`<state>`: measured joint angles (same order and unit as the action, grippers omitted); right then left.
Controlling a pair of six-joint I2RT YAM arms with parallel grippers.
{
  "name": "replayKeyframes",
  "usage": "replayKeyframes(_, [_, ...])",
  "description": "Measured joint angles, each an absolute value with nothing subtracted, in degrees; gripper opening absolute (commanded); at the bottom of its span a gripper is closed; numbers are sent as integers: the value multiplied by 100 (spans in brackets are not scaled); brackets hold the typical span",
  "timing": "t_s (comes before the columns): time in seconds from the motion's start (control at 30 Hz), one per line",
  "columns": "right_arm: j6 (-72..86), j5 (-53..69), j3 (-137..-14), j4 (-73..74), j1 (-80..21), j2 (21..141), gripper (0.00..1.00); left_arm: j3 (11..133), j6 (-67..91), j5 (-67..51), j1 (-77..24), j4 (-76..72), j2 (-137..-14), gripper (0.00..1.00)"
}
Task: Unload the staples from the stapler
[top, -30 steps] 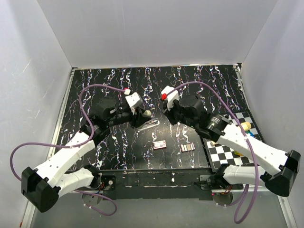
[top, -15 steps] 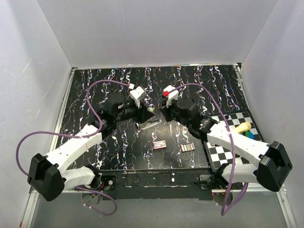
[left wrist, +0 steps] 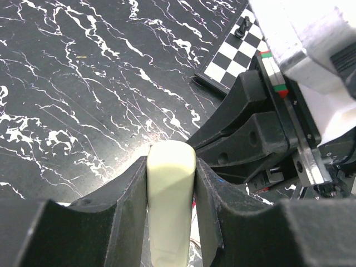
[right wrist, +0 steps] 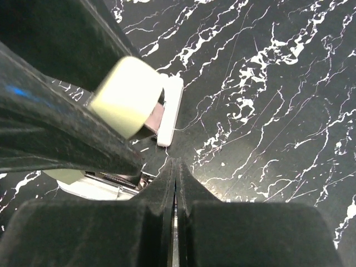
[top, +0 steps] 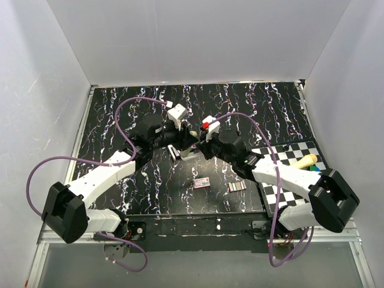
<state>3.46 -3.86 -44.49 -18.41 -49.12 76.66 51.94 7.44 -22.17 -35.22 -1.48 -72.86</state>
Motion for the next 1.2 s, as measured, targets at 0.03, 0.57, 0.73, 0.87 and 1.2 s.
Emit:
replayKeyframes(0.03, [375, -373, -4403, -1914, -4904, 7712, 1, 5194, 755, -2167, -3522, -148, -7299, 0])
replayKeyframes(0.57, [934, 113, -4058, -2864, -4810, 8154, 1, 5256, 1313, -1476, -3524, -563, -7839, 0])
replayKeyframes(0.73, [1094, 239, -4058, -3124, -4792, 8414, 1, 5328, 1433, -1295, -3524, -611, -8014, 0])
replayKeyframes(0.87, [1227, 314, -4021, -3385, -4762, 8525, 1, 5524, 1533, -1238, -3524, -628, -8254, 0])
replayKeyframes(1.2, [1487, 495, -3913, -3844, -4737, 8761, 1, 5822, 1804, -1114, -3520, -958, -8676, 0])
